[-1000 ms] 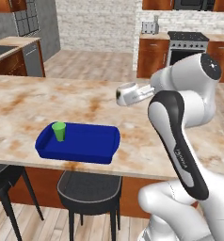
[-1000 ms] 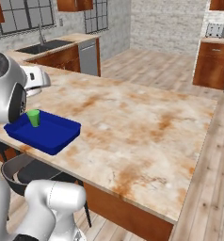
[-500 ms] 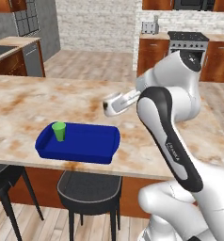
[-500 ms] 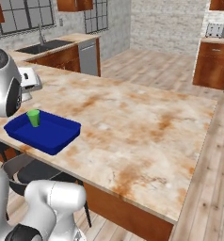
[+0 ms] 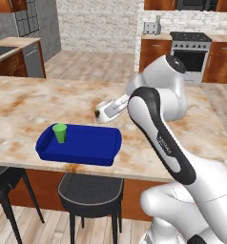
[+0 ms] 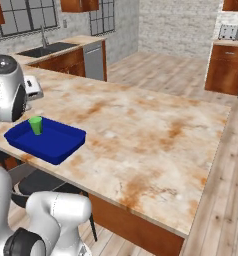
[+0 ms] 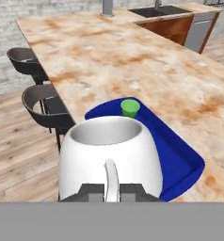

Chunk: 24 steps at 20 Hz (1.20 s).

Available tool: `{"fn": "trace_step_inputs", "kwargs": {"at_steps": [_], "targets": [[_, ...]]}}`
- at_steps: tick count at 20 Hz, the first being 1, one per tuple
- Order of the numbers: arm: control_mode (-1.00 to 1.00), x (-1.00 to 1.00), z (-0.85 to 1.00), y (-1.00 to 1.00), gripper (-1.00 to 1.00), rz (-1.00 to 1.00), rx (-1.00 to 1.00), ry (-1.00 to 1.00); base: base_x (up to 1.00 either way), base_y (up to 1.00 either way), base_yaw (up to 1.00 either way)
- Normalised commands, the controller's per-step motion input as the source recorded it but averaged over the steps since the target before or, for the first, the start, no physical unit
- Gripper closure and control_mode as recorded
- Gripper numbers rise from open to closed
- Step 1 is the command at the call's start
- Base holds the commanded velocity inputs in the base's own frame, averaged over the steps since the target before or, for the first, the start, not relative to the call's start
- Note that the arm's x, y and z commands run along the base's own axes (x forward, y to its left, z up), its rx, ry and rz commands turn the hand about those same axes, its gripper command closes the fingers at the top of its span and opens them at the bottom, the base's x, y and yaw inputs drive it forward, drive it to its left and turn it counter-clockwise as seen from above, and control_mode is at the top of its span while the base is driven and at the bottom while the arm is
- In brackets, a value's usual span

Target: There is a tray on the dining counter. Grab the cup, mug, and pitcher and place them on the tray. The pitcher may be placed next to the tray if it cannot fit the tray.

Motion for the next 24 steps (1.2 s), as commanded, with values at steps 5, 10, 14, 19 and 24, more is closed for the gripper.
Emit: {"fn": "trace_step_inputs", "kwargs": {"at_steps": [5, 10, 14, 19, 24], "targets": [[-1.0, 0.32, -0.41, 0.0, 1.0, 0.05, 0.0, 0.0, 0.0, 0.0, 0.0], [-1.0, 0.48, -0.4, 0.06, 1.0, 0.04, 0.0, 0.0, 0.0, 0.0, 0.0], [-1.0, 0.4, -0.34, 0.01, 1.0, 0.03, 0.01, 0.01, 0.0, 0.0, 0.0], [-1.0, 0.32, -0.28, 0.01, 1.0, 0.01, 0.0, 0.04, 0.0, 0.0, 0.0], [-1.0, 0.34, -0.36, 0.07, 1.0, 0.0, 0.01, 0.0, 0.0, 0.0, 0.0]]}}
